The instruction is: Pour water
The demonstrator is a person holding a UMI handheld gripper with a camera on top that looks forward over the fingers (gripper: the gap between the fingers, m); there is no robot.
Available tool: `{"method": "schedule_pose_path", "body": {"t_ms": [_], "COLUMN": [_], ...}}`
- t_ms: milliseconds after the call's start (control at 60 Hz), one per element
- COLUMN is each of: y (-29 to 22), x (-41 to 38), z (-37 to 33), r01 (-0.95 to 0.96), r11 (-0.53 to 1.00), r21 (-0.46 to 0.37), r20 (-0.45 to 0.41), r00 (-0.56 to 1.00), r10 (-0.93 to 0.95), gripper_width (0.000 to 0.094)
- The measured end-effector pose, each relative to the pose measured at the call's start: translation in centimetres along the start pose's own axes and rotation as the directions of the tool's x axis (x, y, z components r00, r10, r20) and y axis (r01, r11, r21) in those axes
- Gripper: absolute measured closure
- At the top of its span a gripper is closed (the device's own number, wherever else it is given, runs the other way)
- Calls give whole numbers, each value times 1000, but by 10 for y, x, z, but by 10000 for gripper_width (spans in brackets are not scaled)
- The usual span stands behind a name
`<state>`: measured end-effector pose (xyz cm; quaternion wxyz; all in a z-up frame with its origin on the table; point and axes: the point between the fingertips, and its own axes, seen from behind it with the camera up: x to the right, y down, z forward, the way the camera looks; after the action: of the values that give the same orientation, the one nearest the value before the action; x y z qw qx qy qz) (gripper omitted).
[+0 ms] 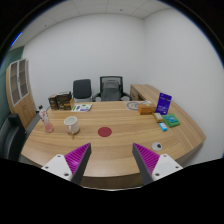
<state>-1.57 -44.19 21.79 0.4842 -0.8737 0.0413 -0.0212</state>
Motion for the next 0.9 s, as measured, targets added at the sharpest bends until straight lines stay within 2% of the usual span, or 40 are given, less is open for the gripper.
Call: {"method": "schedule_pose_path", "body": {"t_ms": [300,633,750,900], "y": [31,53,42,17], "x": [-68,-250,-329,-404], "z": [28,81,113,167], "r01": [37,43,24,4], "r11": [997,995,998,1000], "r21": [-66,-85,-56,19], "r20": [19,70,105,139], "r00": [999,997,994,990], "r10": [-35,-37,-18,-6], "gripper_width": [78,79,75,76]}}
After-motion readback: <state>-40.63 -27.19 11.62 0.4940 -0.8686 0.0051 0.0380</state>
